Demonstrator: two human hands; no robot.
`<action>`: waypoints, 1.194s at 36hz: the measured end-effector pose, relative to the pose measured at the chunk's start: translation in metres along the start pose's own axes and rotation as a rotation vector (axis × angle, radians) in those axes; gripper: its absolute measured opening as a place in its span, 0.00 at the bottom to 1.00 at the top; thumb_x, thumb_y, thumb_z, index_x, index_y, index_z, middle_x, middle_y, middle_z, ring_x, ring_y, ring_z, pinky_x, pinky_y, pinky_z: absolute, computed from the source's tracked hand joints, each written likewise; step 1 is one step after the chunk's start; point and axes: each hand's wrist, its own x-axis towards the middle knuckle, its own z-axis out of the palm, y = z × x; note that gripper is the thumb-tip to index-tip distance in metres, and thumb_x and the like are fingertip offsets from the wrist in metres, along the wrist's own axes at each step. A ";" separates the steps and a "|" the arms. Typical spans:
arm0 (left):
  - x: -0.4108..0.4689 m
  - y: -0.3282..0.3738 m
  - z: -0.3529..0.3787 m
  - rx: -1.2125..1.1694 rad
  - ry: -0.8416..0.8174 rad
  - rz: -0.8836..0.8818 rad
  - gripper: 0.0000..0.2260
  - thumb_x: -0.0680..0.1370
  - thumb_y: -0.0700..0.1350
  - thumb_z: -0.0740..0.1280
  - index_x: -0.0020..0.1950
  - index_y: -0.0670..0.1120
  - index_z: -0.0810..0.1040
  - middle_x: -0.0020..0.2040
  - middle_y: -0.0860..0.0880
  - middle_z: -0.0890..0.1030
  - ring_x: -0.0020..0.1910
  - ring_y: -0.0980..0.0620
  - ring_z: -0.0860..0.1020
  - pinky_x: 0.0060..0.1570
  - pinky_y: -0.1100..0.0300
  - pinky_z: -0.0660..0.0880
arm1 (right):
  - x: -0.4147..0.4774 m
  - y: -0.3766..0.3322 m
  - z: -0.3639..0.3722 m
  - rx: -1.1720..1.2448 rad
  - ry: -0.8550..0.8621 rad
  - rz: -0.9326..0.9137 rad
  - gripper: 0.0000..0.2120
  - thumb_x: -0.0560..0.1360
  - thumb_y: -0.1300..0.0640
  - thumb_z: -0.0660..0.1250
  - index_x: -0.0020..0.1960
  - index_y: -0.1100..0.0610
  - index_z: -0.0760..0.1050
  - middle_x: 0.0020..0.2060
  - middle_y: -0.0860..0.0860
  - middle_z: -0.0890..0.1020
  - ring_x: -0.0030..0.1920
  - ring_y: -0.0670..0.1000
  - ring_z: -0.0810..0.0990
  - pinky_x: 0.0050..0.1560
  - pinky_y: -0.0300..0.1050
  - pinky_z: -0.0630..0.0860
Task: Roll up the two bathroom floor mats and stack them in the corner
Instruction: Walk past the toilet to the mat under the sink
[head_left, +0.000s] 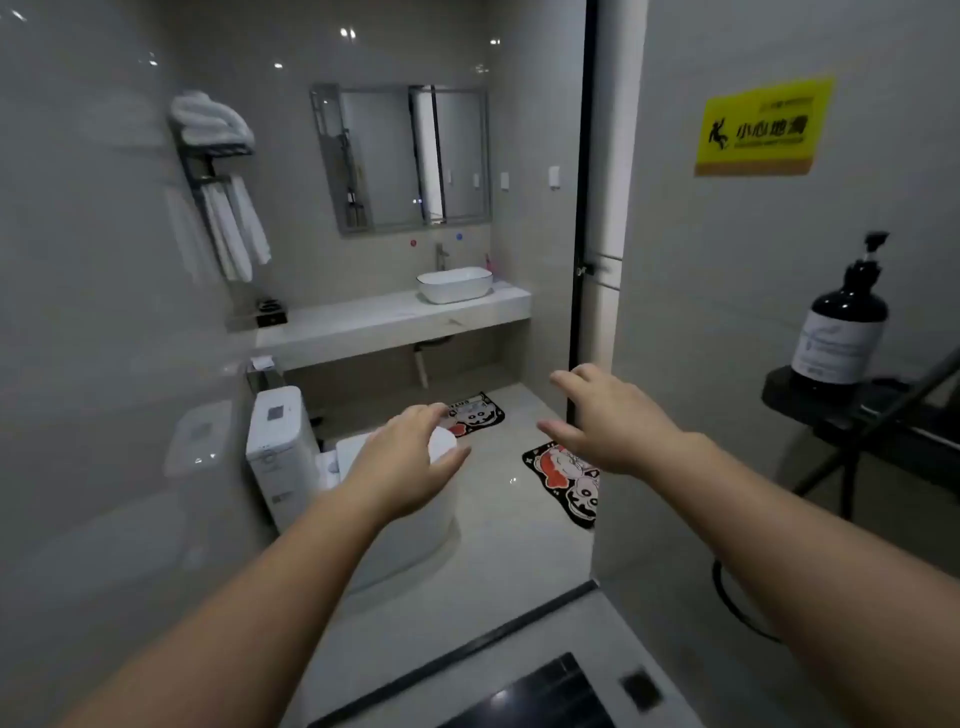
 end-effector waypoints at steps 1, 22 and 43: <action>0.004 -0.003 0.006 -0.002 -0.014 -0.008 0.26 0.78 0.58 0.61 0.73 0.50 0.64 0.71 0.50 0.69 0.69 0.50 0.68 0.66 0.53 0.66 | 0.005 0.001 0.006 -0.007 -0.015 0.009 0.28 0.76 0.39 0.59 0.71 0.52 0.62 0.65 0.54 0.70 0.61 0.57 0.73 0.59 0.53 0.73; 0.131 -0.134 0.157 -0.057 -0.347 -0.095 0.25 0.78 0.56 0.62 0.72 0.47 0.66 0.71 0.47 0.71 0.69 0.47 0.69 0.67 0.52 0.66 | 0.144 0.070 0.190 -0.046 -0.264 0.125 0.28 0.76 0.40 0.59 0.70 0.54 0.65 0.62 0.56 0.72 0.60 0.59 0.73 0.57 0.52 0.72; 0.286 -0.175 0.241 -0.082 -0.332 -0.199 0.23 0.79 0.55 0.62 0.71 0.45 0.68 0.69 0.46 0.72 0.67 0.46 0.70 0.68 0.51 0.65 | 0.301 0.152 0.290 0.027 -0.337 0.149 0.25 0.76 0.40 0.59 0.66 0.56 0.69 0.57 0.56 0.75 0.56 0.58 0.75 0.55 0.54 0.75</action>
